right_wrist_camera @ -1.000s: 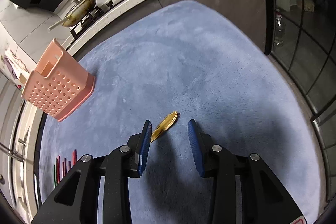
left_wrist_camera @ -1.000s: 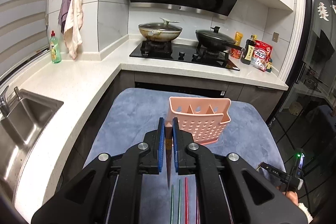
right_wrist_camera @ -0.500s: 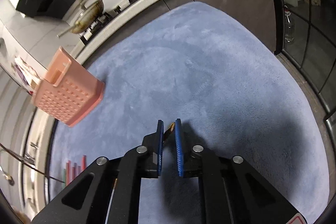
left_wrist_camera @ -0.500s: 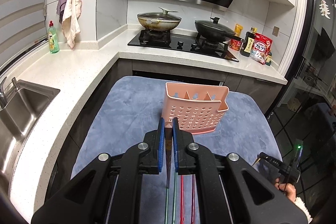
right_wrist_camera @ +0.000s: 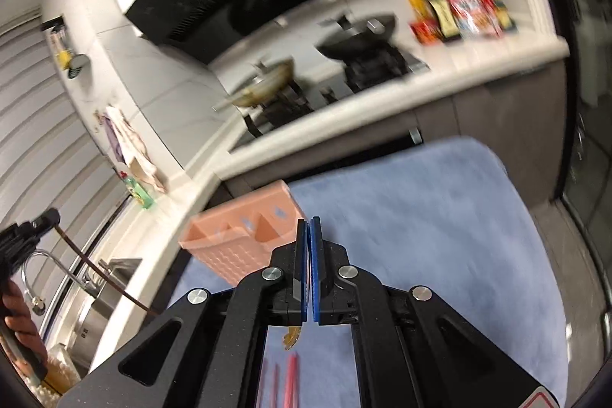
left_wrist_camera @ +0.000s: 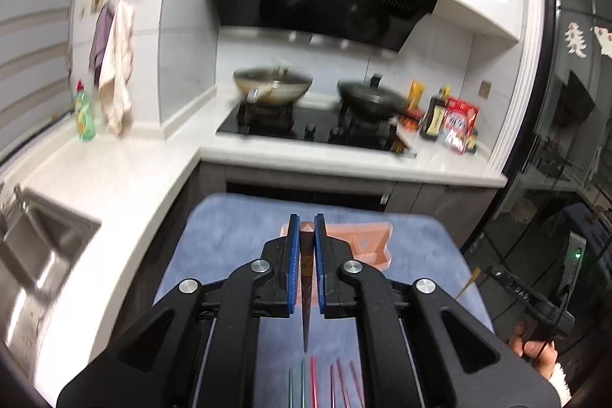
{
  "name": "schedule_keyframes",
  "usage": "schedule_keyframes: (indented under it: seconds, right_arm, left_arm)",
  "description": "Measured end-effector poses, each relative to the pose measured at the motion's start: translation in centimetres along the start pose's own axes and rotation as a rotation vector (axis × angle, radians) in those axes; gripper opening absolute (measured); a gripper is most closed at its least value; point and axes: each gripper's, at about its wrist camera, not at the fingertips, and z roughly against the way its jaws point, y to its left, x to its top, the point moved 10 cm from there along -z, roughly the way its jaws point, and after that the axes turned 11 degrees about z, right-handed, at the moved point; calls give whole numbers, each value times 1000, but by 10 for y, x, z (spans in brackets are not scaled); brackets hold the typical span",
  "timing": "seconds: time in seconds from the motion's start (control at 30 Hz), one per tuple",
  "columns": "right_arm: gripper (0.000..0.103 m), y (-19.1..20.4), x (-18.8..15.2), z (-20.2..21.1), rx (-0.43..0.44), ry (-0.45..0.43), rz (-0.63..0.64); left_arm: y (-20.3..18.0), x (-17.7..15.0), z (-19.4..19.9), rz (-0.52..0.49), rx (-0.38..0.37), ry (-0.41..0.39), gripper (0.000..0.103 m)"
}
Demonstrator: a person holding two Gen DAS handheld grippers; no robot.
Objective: Organize utensils
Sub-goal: 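Lower the gold spoon into the pink basket and open the right gripper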
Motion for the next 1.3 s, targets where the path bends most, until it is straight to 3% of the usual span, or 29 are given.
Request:
schedule_keyframes:
  seconds: [0.13, 0.3, 0.43, 0.67, 0.77, 0.97, 1.13, 1.3]
  right_arm:
    - [3, 26, 43, -17, -38, -54, 107]
    - [3, 44, 66, -59, -54, -59, 158]
    - [3, 47, 61, -96, -79, -20, 175]
    - [3, 43, 39, -132, -92, 45, 199]
    - [3, 40, 34, -134, -90, 48, 189]
    - [3, 40, 41, -114, -67, -2, 154]
    - [3, 40, 58, -74, -59, -56, 146]
    - [3, 32, 54, -42, -65, -62, 122]
  left_arm:
    - [-17, 45, -5, -14, -8, -88, 7]
    - [-33, 84, -21, -24, -16, -177, 7]
    - [-32, 97, -44, -39, 22, -222, 7]
    - [-19, 99, -67, 13, 6, -184, 6]
    - [-14, 89, -63, 0, 10, -174, 6]
    - [25, 43, -68, 18, 53, -74, 6]
    - [77, -16, -76, 0, 150, 44, 7]
    - [145, -75, -95, 53, 258, 179, 14]
